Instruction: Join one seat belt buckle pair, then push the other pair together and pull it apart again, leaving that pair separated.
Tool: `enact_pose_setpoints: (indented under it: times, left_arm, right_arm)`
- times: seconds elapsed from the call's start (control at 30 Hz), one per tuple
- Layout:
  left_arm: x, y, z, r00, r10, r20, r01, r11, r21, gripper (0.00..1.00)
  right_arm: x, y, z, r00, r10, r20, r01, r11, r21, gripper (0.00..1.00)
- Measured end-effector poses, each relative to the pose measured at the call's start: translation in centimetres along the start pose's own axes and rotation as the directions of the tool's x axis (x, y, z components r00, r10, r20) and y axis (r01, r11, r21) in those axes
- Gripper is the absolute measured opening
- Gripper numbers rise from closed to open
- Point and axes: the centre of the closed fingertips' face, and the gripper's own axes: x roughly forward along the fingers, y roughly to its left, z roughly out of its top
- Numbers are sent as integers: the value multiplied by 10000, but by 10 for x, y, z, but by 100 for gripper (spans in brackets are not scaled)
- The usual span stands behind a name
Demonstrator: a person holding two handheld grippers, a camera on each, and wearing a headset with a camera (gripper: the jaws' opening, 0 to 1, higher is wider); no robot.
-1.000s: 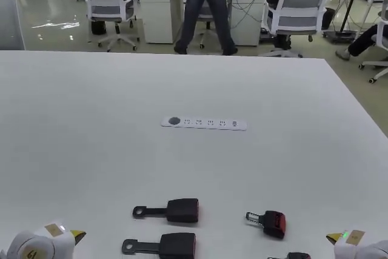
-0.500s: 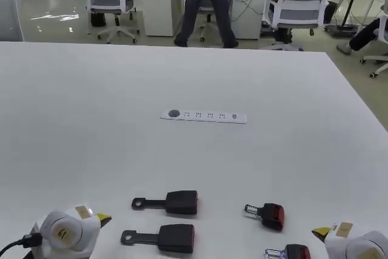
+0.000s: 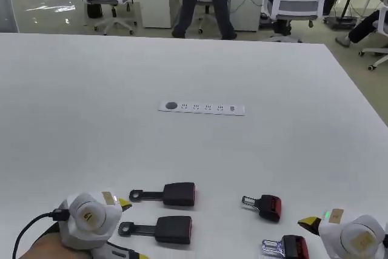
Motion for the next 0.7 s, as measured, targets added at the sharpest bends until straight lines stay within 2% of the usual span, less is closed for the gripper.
enact_pose_setpoints:
  times: [0.03, 0.1, 0.2, 0.27, 0.3, 0.4, 0.5, 0.63, 0.7]
  left_arm:
    - [2, 0, -1, 9999, -119, -59, 119, 9999, 72, 78]
    - [6, 4, 2, 10000, -19, -70, 22, 9992, 397, 76]
    - [10, 4, 9, 9998, -156, -81, 160, 9988, 463, 75]
    - [13, 3, 9, 9993, -357, -107, 363, 9972, 654, 72]
    - [15, -1, 10, 9981, -602, -136, 611, 9948, 810, 70]
    - [21, -4, 11, 9959, -851, -304, 882, 9889, 1197, 60]
    - [28, -10, 13, 9903, -1248, -603, 1337, 9749, 1779, 56]
    - [31, -12, 14, 9841, -1553, -860, 1702, 9631, 2087, 51]
    - [34, -12, 18, 9805, -1685, -1014, 1876, 9560, 2255, 50]
  right_arm:
    - [1, 0, -1, 10000, 53, -37, -53, 10000, -15, 63]
    - [3, 1, -3, 9997, 142, -199, -148, 9994, -322, 62]
    - [5, 2, -6, 9988, 266, -400, -288, 9981, -546, 60]
    - [5, 1, -8, 9983, 316, -489, -347, 9973, -652, 59]
    - [6, 0, -9, 9979, 357, -539, -393, 9969, -677, 58]
    - [10, -5, -13, 9974, 250, -678, -302, 9966, -767, 58]
    - [11, -7, -13, 9965, 367, -754, -436, 9948, -915, 52]
    - [14, -10, -17, 9931, 709, -940, -804, 9915, -1022, 48]
    - [14, -8, -19, 9909, 817, -1066, -937, 9891, -1136, 46]
